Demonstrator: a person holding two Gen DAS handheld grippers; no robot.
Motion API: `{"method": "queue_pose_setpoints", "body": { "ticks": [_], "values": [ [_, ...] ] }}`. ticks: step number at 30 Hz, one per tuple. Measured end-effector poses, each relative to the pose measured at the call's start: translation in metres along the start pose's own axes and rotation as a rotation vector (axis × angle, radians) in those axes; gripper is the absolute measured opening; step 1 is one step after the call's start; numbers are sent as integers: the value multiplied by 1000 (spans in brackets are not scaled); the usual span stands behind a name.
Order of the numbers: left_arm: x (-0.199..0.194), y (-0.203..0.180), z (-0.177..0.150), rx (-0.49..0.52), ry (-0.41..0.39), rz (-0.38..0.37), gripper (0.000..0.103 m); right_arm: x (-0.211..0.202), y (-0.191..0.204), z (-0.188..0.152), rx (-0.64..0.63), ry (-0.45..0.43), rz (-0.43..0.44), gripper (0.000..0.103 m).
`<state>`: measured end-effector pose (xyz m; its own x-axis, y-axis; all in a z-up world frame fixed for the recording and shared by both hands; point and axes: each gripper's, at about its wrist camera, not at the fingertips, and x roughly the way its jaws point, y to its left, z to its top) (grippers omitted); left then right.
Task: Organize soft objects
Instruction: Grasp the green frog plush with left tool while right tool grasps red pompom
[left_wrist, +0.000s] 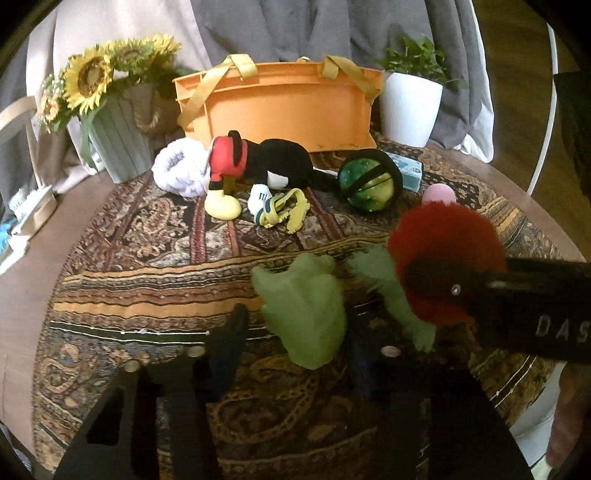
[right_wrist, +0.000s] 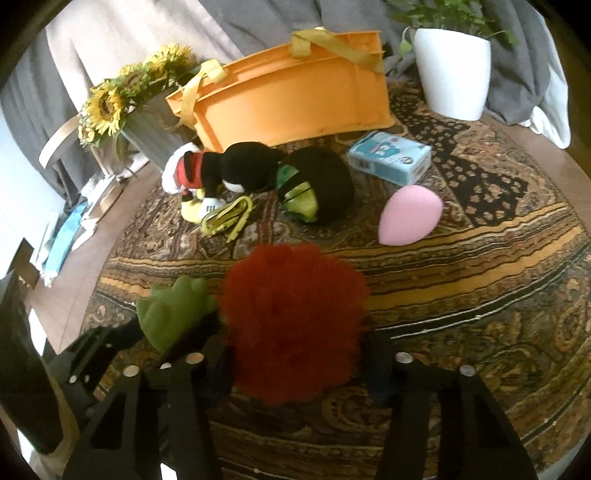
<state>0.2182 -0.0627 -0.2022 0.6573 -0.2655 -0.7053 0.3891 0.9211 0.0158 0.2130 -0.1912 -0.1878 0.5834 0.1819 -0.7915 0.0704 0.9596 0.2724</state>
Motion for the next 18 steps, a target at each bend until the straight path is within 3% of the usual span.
{"method": "queue_pose_setpoints", "body": {
  "ticks": [2, 5, 18],
  "values": [
    [3, 1, 1, -10, 5, -7, 41, 2, 2, 0, -7, 5, 9, 43],
    [4, 1, 2, -19, 7, -7, 40, 3, 3, 0, -6, 5, 12, 40],
    [-17, 8, 18, -35, -29, 27, 37, -24, 13, 18, -6, -62, -4, 39]
  ]
}}
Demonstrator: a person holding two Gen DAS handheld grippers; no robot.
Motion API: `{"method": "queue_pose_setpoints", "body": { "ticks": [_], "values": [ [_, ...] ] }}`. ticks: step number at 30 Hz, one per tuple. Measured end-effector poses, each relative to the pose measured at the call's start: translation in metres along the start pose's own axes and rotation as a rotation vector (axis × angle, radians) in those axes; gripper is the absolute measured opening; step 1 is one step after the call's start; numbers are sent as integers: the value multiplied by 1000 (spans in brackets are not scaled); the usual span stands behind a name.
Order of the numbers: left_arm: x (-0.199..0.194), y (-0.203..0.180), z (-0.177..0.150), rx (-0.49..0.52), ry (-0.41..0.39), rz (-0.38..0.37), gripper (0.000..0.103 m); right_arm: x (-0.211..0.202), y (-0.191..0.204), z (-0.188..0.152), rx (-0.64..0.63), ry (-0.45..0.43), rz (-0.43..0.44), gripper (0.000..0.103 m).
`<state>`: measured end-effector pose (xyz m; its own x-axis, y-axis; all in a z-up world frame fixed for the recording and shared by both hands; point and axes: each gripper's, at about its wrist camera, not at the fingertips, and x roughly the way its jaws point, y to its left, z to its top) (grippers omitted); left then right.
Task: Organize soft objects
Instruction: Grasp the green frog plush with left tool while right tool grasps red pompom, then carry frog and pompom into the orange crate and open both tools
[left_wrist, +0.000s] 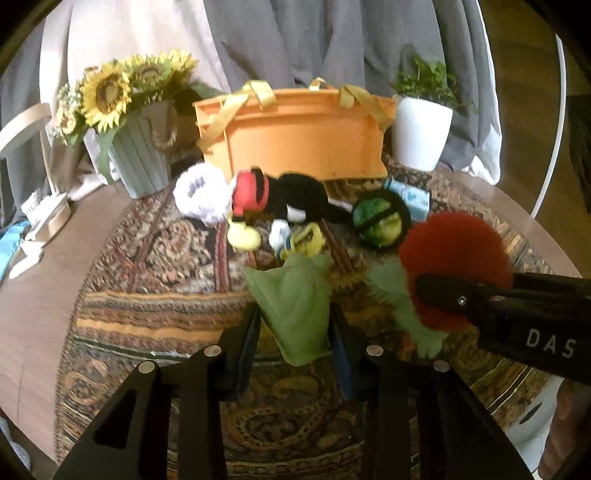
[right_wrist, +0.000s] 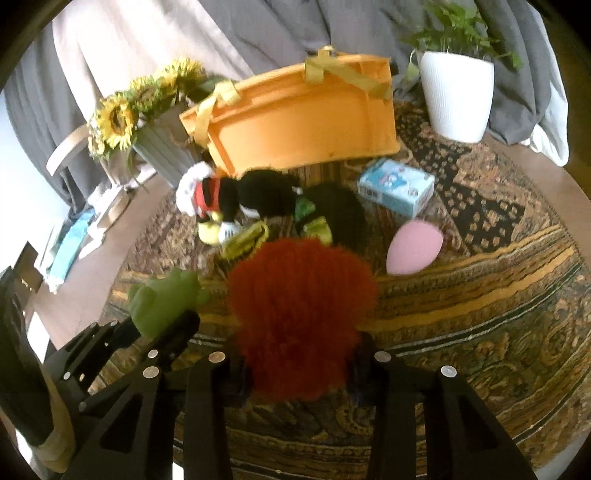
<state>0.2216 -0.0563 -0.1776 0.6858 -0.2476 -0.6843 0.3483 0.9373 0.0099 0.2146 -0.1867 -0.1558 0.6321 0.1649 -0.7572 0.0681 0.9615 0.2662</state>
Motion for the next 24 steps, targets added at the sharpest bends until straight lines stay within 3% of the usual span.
{"method": "queue_pose_setpoints", "body": {
  "ticks": [10, 24],
  "values": [
    [-29, 17, 52, -33, -101, -7, 37, -29, 18, 44, -11, -102, -25, 39],
    [-58, 38, 123, 9, -239, -16, 37, -62, 42, 99, -25, -270, -58, 39]
  ]
}}
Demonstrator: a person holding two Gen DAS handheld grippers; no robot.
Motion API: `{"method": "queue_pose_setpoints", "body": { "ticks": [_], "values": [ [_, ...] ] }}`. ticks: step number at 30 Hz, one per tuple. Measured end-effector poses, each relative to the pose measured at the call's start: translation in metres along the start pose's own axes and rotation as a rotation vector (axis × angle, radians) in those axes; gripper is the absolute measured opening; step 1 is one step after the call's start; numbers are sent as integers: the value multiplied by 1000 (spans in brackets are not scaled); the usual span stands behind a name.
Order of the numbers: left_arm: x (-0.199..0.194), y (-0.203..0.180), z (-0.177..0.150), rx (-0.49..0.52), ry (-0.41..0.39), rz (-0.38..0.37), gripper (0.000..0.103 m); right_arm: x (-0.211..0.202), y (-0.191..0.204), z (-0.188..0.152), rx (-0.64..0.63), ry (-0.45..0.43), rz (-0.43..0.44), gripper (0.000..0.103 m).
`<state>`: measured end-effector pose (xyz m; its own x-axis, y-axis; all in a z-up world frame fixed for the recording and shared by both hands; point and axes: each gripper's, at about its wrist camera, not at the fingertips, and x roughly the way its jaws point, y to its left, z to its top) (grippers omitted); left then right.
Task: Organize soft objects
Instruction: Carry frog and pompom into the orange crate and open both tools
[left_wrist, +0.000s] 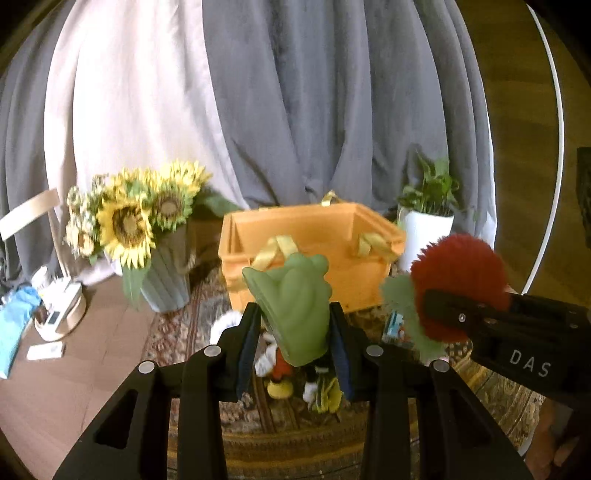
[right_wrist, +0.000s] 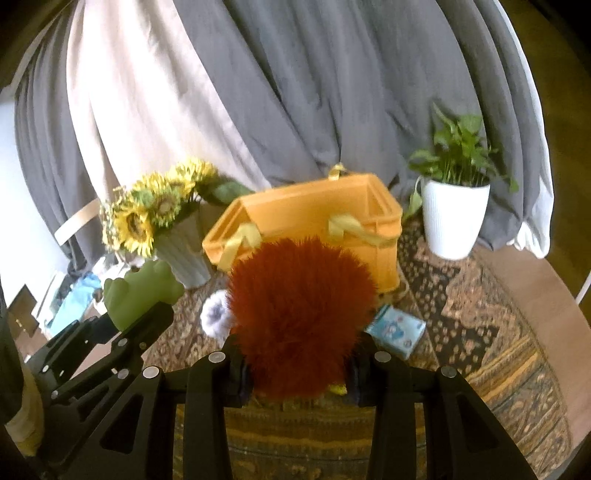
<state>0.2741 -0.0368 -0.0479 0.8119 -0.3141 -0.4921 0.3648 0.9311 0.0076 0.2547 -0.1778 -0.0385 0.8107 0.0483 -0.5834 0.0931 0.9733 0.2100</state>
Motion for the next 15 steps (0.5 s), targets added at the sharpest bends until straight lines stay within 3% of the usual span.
{"method": "queue_pose_setpoints", "body": {
  "ticks": [8, 15],
  "values": [
    [0, -5, 29, -5, -54, 11, 37, 1, -9, 35, -21, -61, 30, 39],
    [8, -12, 55, -26, -78, 67, 37, 8, -16, 65, -65, -89, 65, 39]
  ]
}}
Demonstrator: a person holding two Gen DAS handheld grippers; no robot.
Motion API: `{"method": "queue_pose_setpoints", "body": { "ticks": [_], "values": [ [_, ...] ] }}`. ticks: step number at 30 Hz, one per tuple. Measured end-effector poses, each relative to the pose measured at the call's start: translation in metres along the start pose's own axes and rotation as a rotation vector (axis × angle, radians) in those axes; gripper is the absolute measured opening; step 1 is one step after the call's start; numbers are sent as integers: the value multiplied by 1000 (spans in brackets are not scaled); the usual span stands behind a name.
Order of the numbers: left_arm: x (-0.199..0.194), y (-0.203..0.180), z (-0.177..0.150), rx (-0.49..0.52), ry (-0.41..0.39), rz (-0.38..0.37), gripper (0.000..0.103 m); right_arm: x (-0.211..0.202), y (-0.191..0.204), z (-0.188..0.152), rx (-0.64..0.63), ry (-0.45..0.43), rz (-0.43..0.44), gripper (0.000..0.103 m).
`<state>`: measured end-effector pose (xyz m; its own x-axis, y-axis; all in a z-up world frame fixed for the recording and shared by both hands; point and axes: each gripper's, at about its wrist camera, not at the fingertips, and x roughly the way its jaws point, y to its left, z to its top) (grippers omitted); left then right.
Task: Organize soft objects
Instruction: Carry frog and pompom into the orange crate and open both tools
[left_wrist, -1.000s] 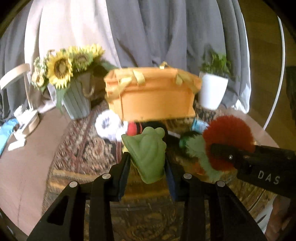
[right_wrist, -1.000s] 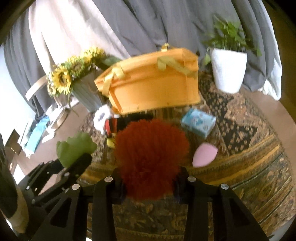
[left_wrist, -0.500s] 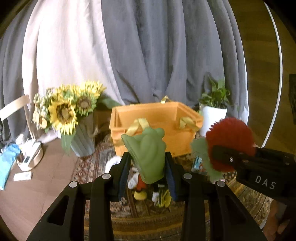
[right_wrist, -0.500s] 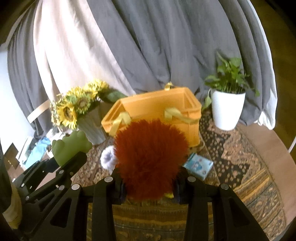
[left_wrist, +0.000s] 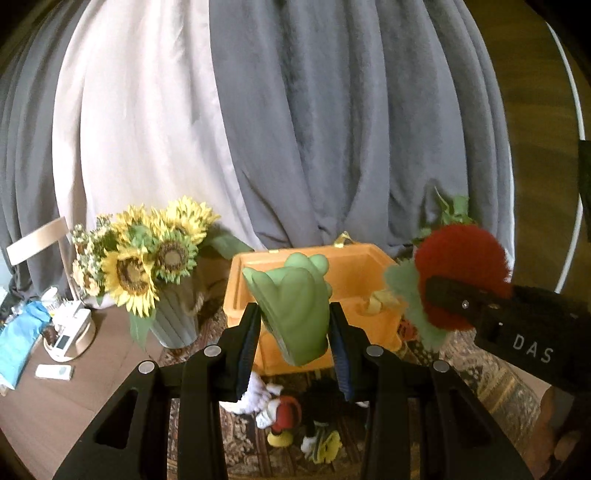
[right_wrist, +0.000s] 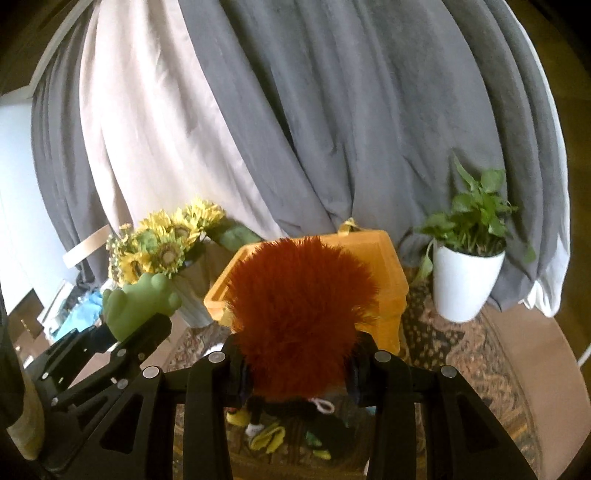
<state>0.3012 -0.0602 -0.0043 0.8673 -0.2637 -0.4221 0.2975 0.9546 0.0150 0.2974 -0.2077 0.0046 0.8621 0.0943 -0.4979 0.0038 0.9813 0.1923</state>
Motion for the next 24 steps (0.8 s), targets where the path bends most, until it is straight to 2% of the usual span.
{"method": "queue_pose_setpoints", "body": {
  "ticks": [15, 24],
  "values": [
    [44, -2, 48, 4, -39, 29, 37, 50, -22, 48, -13, -19, 28, 39],
    [100, 7, 64, -6, -9, 28, 37, 110, -32, 66, -30, 34, 25, 39]
  ]
}}
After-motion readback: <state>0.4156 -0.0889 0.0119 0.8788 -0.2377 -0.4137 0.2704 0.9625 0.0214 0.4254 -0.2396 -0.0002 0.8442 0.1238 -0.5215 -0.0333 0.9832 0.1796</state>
